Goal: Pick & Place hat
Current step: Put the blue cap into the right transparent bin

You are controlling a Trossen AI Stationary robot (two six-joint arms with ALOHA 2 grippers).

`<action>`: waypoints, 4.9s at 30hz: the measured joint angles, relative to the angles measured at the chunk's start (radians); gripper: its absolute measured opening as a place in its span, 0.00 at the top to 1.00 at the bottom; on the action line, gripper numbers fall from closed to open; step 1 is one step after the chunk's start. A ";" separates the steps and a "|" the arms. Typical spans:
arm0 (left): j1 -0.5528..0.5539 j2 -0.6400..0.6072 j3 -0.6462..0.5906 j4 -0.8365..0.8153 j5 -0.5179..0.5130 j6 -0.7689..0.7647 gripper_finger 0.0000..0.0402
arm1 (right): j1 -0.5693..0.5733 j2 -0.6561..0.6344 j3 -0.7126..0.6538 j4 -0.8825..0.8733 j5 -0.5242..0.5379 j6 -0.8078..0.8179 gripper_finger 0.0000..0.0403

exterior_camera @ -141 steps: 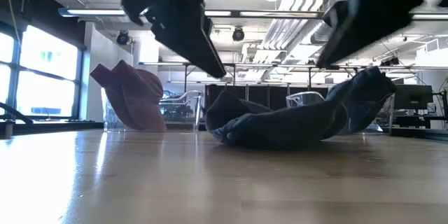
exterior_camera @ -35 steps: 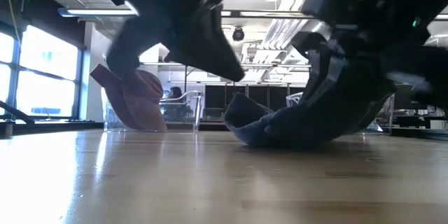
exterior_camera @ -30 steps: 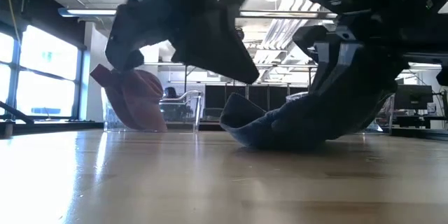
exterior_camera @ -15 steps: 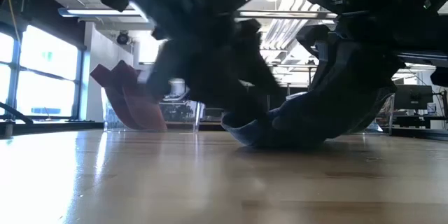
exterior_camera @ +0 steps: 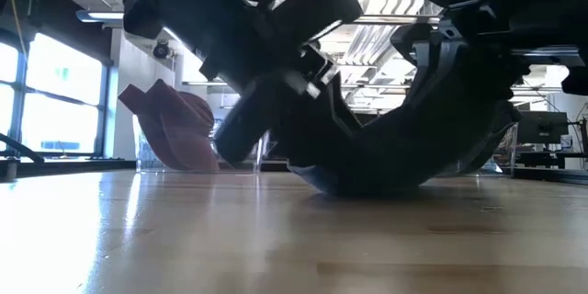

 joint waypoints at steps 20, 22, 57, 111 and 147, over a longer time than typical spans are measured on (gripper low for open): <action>0.021 -0.012 0.000 0.012 0.315 0.183 0.91 | 0.001 -0.015 0.000 -0.012 -0.182 -0.009 0.77; 0.028 -0.012 0.000 0.003 0.328 0.181 0.83 | 0.003 -0.039 0.005 -0.027 -0.189 0.029 0.68; -0.012 -0.225 0.088 -0.625 -0.368 -0.290 0.31 | 0.016 0.160 0.012 0.225 -0.029 -0.136 0.90; -0.164 -0.443 -0.501 -0.021 -0.367 -0.487 0.31 | -1.132 -0.721 -0.353 0.436 -0.146 -0.387 1.00; -0.164 -0.443 -0.501 -0.006 -0.345 -0.502 0.31 | -1.097 -0.725 -0.149 -0.520 0.279 0.096 0.64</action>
